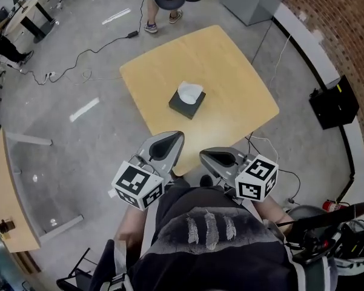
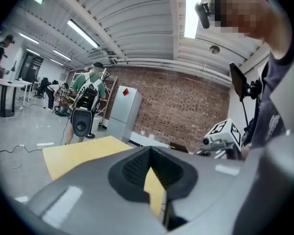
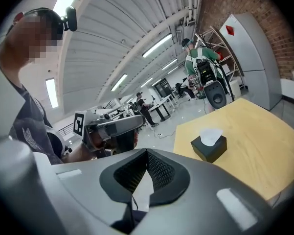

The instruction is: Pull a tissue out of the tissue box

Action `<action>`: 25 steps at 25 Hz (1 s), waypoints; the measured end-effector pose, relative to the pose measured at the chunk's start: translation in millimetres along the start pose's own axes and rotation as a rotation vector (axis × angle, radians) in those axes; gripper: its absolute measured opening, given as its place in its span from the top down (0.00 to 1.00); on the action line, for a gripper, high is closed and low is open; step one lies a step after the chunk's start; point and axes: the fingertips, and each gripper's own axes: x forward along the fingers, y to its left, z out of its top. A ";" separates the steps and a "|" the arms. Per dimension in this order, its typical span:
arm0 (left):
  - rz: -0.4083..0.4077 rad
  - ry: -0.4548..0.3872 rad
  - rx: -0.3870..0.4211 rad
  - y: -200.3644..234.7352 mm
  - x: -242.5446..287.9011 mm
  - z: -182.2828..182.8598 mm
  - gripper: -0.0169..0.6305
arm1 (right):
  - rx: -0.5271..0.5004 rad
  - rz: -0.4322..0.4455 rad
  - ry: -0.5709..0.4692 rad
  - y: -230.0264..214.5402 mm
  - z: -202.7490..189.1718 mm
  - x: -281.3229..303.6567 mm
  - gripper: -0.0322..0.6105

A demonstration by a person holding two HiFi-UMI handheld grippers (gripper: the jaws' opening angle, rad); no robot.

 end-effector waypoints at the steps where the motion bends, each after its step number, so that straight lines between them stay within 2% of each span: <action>1: -0.009 0.000 -0.004 7.0 -0.4 0.4 0.97 | -0.009 -0.013 0.005 0.2 2.6 5.3 0.95; 10: -0.105 0.009 -0.022 51.2 -1.6 0.7 0.97 | -0.011 -0.137 0.053 1.1 10.3 36.5 0.95; 16: -0.145 0.007 -0.023 70.4 -5.3 -6.0 0.97 | -0.032 -0.181 0.093 5.2 8.4 57.1 0.95; 19: -0.140 0.015 -0.005 77.0 -1.8 -8.3 0.97 | -0.037 -0.188 0.109 4.3 10.7 63.3 0.95; 25: -0.078 0.050 0.100 86.4 10.4 -16.1 0.97 | -0.036 -0.171 0.133 -5.9 10.1 73.9 0.95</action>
